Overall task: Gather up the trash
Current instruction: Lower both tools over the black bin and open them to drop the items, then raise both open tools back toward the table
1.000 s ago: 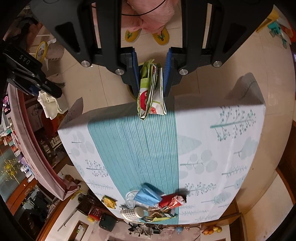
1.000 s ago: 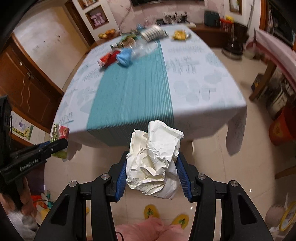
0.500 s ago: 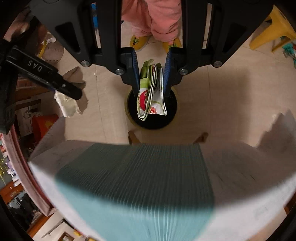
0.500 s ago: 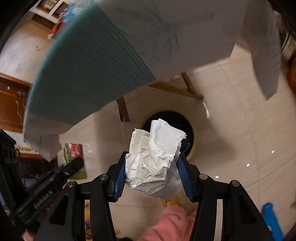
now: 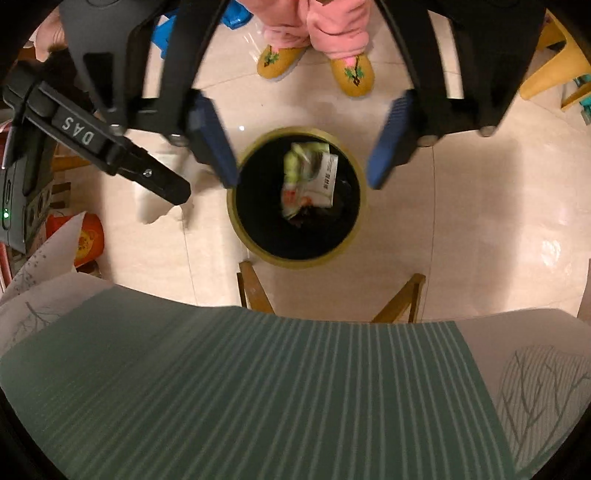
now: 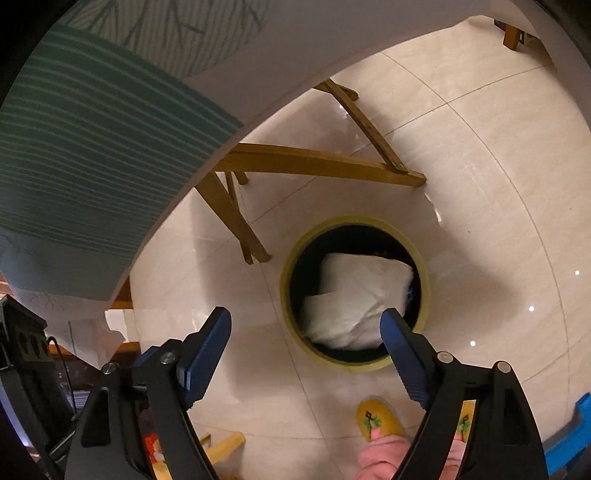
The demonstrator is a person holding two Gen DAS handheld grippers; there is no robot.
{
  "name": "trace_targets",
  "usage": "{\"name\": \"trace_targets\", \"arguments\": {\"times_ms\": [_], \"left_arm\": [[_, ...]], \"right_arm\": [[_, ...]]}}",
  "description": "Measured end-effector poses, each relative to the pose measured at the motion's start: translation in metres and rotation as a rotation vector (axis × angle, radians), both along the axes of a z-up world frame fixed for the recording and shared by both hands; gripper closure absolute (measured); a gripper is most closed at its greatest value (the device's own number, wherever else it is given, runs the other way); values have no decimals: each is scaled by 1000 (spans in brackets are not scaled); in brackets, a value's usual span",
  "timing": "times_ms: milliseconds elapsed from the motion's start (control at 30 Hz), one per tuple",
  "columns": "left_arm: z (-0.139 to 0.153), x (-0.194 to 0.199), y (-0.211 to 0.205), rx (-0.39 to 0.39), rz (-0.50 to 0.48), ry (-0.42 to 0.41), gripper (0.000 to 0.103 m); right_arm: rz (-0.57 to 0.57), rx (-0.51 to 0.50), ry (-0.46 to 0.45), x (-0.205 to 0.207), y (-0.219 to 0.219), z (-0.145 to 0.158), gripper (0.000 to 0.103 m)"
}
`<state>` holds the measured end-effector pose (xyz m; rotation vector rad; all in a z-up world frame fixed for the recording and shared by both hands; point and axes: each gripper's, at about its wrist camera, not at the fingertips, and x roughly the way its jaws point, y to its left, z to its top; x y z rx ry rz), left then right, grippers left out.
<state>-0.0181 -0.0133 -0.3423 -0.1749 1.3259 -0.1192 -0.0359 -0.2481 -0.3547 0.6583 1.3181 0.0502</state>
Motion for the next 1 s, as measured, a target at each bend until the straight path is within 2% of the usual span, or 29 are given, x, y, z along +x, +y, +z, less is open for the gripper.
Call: {"name": "trace_targets", "arguments": {"times_ms": [267,500,733,1000], "left_arm": [[5,5,5,20,-3,-42,27],[28,0,15,32,21,-64,27],[88,-10,26,24,22,-102,27],[175,-31,44,23,-3,-164,27]], "right_arm": [[47,-62,-28,-2,9,15,19],[76,-108,-48,-15,14,57,19],[101,-127,-69,-35,20,125,19],[142,-151,-141,-61,31,230,19]]}}
